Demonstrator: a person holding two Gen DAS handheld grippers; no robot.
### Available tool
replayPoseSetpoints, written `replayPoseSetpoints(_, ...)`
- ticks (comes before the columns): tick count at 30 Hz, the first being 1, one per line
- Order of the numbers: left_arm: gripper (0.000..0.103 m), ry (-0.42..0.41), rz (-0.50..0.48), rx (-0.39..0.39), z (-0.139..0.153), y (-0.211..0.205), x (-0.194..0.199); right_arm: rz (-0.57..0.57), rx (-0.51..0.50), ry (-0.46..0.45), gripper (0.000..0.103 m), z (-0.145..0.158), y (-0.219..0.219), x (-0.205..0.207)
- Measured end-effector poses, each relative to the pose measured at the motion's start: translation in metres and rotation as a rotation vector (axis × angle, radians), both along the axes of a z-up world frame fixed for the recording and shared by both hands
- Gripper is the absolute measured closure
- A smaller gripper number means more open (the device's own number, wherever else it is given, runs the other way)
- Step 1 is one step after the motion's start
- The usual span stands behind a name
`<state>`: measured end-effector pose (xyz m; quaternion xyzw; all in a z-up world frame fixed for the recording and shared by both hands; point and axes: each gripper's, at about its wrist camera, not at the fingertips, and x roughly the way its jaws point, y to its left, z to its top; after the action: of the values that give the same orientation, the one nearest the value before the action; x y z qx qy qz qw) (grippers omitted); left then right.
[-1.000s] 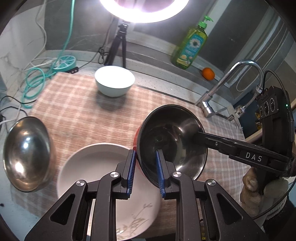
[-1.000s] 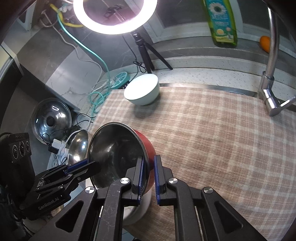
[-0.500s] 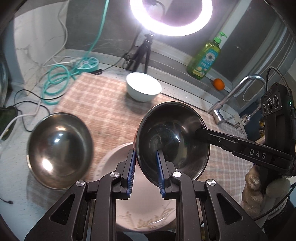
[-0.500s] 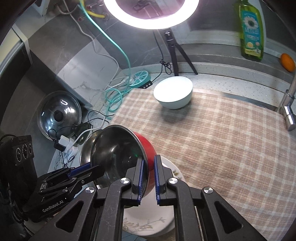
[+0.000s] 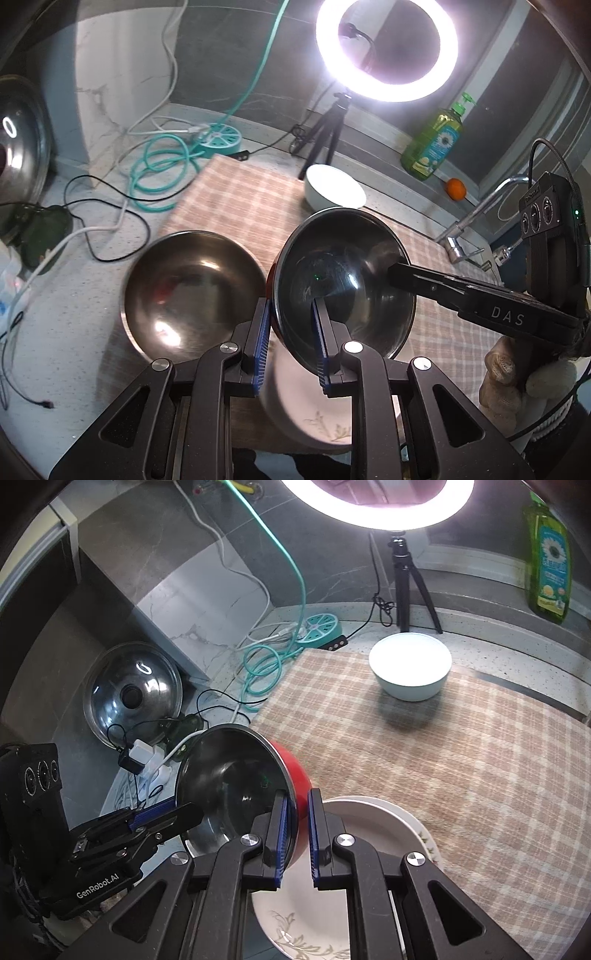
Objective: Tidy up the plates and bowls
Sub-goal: 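Lift the red bowl and carry it over the steel bowl with both grippers, then lower the red bowl into the steel bowl with both grippers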
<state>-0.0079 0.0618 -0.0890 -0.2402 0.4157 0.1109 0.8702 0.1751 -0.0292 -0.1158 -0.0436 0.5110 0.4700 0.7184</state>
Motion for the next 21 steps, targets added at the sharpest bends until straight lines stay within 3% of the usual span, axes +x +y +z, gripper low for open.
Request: replayPoseSetpoints(21,0.083,0.002,0.057,-0.007,-0.005,0.059,-0.023,0.057,-0.032,-0.010,0.093,-0.009,0.067,-0.027)
